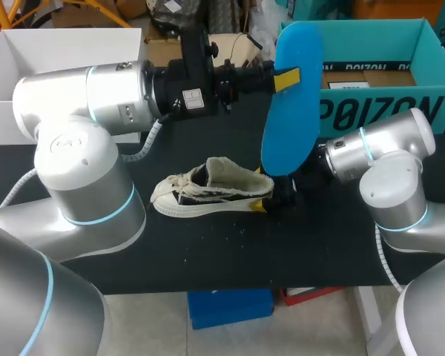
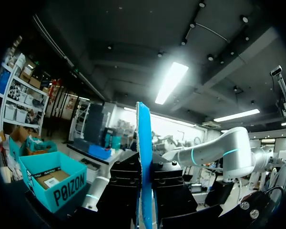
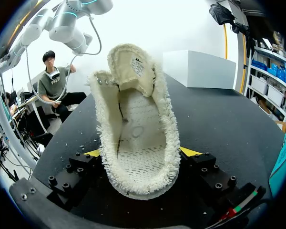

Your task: Take the shoe out of the shoebox, open the shoe tongue, remove and reinsert the insole, then place the shoe into the shoebox

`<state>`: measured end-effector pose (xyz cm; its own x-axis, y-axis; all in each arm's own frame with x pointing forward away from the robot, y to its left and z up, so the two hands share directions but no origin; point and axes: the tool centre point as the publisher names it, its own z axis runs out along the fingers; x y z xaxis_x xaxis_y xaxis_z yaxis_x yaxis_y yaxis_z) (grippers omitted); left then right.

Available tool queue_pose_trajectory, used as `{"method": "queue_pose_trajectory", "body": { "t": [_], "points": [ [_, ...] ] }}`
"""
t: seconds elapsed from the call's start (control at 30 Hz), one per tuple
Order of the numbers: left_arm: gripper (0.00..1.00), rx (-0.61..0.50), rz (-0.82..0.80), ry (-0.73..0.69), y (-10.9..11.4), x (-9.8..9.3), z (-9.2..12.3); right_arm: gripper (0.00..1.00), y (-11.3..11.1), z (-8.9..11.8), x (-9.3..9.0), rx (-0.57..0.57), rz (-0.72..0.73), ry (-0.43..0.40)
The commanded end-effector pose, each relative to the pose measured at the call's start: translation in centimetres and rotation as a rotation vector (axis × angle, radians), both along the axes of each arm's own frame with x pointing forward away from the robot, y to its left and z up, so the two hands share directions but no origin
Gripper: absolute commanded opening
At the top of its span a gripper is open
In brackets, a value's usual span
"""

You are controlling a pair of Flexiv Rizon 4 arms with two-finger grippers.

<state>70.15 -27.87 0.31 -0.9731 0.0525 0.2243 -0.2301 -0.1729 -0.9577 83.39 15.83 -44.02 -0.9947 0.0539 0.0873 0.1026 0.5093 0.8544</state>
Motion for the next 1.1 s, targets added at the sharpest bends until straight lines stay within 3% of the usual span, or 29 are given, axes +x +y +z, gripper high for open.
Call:
{"method": "queue_pose_trajectory", "body": {
  "t": [0.03,0.2,0.5,0.8,0.83,0.87,0.9,1.1],
  "points": [
    [0.0,0.014,-0.002,0.018,0.7,-0.4,1.4,0.0,0.1,-0.2,0.0,-0.001,-0.002,0.0],
    [0.0,0.03,0.004,0.005,1.1,-1.0,2.7,0.0,0.1,-0.2,0.0,-0.001,-0.002,0.0],
    [0.0,-0.07,-0.043,0.052,1.0,-2.1,5.5,0.0,0.1,-0.2,0.0,-0.001,-0.002,0.0],
    [0.0,-0.072,-0.04,0.031,0.9,-2.3,6.1,0.0,0.0,-0.1,0.0,0.006,-0.001,0.003],
    [0.0,-0.072,-0.04,0.031,0.9,-2.3,6.1,0.08,-0.1,0.2,0.0,0.019,-0.003,0.005],
    [0.0,-0.072,-0.04,0.031,0.9,-2.3,6.1,0.48,-0.3,0.3,0.0,0.02,-0.002,0.006],
    [0.0,-0.072,-0.04,0.031,0.9,-2.3,6.1,1.0,-0.4,0.5,0.1,0.016,0.001,0.004],
    [0.0,-0.072,-0.04,0.031,0.9,-2.3,6.1,1.0,-1.4,2.4,0.3,-0.07,0.068,-0.042]
  ]
}}
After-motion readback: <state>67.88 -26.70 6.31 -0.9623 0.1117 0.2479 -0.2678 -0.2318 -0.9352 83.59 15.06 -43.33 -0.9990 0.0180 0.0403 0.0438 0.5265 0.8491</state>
